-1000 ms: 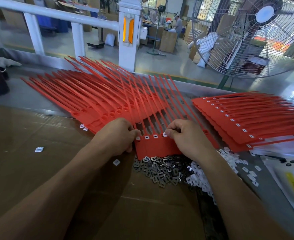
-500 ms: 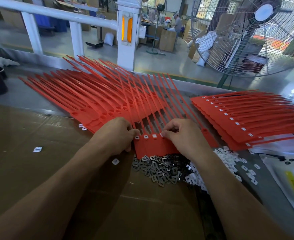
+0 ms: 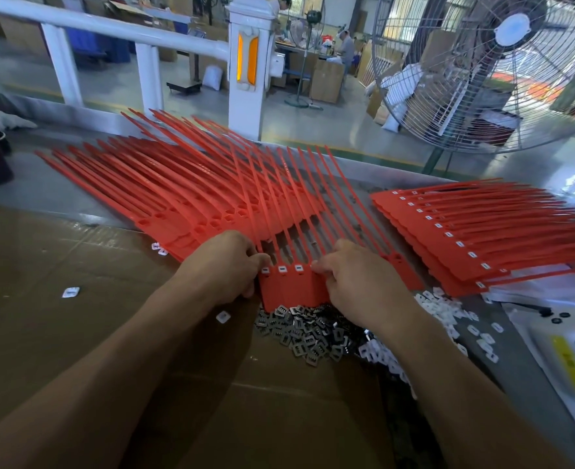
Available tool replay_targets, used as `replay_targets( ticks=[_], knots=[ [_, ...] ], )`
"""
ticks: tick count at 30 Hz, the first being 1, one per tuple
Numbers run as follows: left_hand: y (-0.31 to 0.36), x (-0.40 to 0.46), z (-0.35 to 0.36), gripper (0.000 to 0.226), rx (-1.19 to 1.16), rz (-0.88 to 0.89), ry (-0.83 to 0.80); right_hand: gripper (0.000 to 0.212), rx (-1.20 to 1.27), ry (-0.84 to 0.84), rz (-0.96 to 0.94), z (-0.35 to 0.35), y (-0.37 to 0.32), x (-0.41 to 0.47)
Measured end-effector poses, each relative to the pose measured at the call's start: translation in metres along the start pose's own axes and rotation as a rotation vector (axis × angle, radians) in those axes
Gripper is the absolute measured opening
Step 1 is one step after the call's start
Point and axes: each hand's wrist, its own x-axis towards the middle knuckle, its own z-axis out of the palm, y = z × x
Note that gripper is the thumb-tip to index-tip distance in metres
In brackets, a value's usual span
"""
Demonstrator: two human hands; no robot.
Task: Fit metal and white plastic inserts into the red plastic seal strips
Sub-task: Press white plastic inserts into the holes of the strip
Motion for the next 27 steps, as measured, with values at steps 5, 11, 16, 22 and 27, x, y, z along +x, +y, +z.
replay_targets(
  ticks=[5, 11, 16, 22, 27],
  knots=[
    [-0.001, 0.000, 0.002, 0.033, 0.023, 0.006, 0.017, 0.035, 0.007, -0.022, -0.009, -0.002, 0.003, 0.001],
    [0.000, -0.001, 0.001, 0.032, 0.030, 0.011, 0.018, 0.036, -0.017, -0.044, -0.052, -0.006, 0.004, 0.001],
    [0.001, -0.002, -0.001, 0.030, 0.025, 0.011, 0.010, 0.038, 0.090, -0.088, -0.099, -0.008, 0.020, -0.005],
    [0.002, -0.004, -0.002, 0.029, 0.017, 0.015, 0.008, 0.021, 0.375, 0.062, -0.010, -0.014, 0.052, -0.015],
    [0.003, -0.004, -0.002, 0.029, 0.012, 0.015, 0.004, 0.011, 0.447, -0.005, 0.021, -0.028, 0.078, -0.027]
  ],
)
